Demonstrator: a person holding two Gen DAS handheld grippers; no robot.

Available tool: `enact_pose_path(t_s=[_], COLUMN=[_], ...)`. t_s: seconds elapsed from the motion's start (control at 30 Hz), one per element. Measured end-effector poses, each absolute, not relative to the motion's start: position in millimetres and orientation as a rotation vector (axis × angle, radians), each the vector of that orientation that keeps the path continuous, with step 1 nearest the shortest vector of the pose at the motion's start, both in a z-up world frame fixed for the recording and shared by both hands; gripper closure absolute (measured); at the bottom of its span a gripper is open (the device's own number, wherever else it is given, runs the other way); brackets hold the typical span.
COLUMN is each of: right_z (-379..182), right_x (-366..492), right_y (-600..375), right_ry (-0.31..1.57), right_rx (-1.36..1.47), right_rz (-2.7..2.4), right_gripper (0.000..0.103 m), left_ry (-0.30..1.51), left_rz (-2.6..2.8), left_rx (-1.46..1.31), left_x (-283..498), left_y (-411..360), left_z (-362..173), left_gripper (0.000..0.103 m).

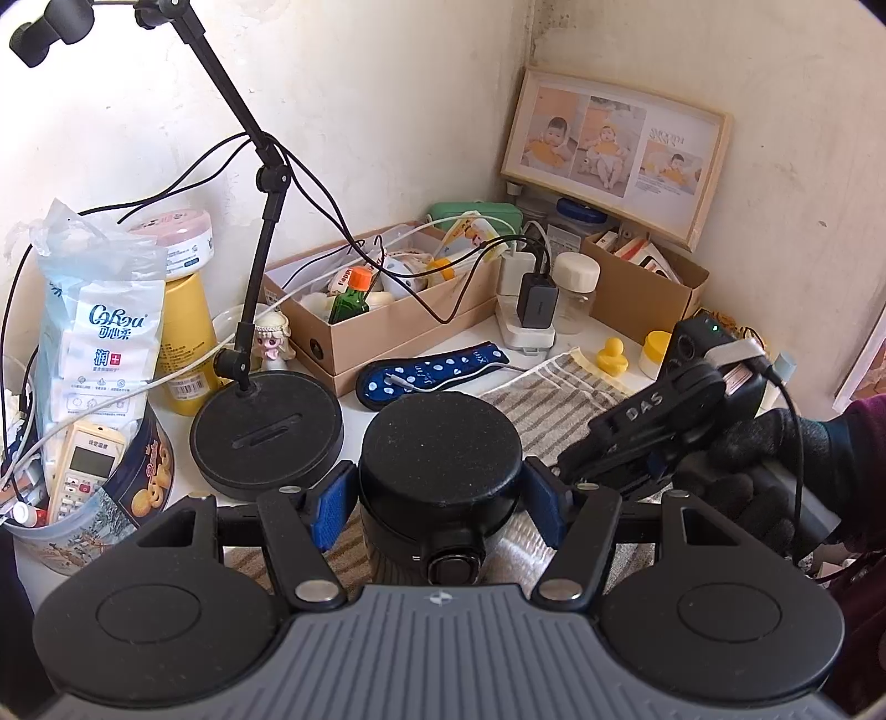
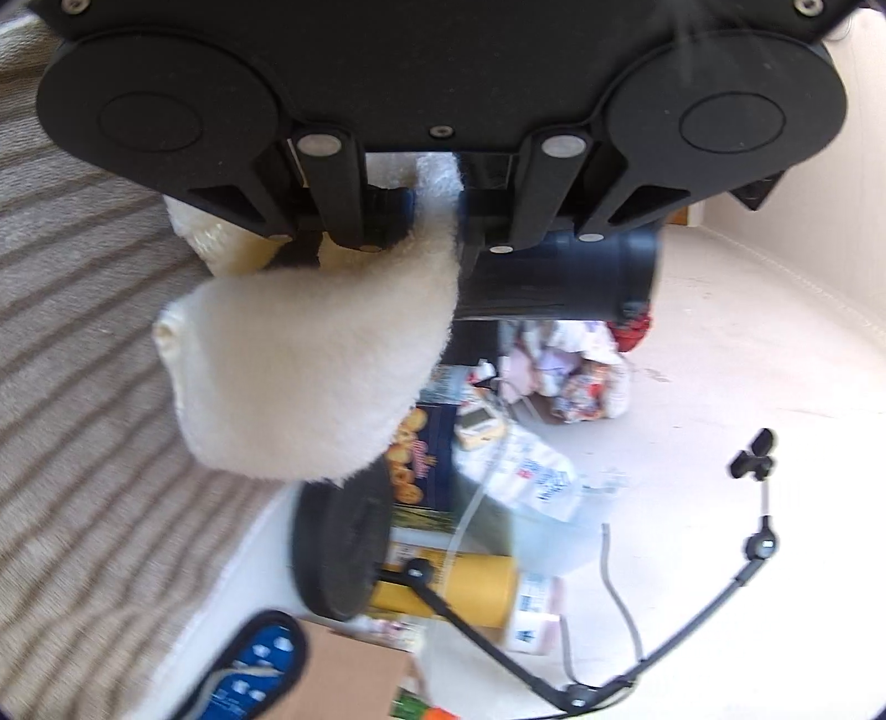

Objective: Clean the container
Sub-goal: 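Wipe the towel across the tumbler lid with the right gripper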

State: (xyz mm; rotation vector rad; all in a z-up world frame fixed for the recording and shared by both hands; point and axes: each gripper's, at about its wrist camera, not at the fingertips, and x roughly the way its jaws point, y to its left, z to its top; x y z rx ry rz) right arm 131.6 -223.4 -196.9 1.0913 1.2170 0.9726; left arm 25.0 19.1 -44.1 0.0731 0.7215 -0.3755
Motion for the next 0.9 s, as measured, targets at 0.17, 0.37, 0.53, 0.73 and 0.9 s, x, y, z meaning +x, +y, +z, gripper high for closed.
enact_pose_path(t_s=[0.17,0.37,0.53,0.73,0.9], right_z=[-178.2,-152.4,-131.7,-114.7,-130.9], right_x=[133.7,137.6,141.5,144.6,148.0], right_y=[-223.3,-224.9,-224.3,-218.4,-218.3], right_ry=[1.171,1.106,1.052,1.019,1.058], right_rx=[1.106,1.113,1.11,1.067,1.05], right_rz=[1.017,1.085,1.14,1.182,1.126], right_gripper=[0.091,0.091,0.091,0.091,0.091], left_ry=[0.722,0.721,0.721,0.722,0.724], left_rz=[-0.375,-0.375,-0.372,-0.369,-0.361], left_rx=[0.072,0.071,0.071,0.069,0.102], left_x=[25.4,26.1,24.8,24.1,23.2], left_y=[19.6,21.7,20.5,21.7,18.8], left_z=[-44.3,-45.7,-46.0,-45.9,-46.0], left_gripper=[0.04,0.04,0.04,0.04,0.04])
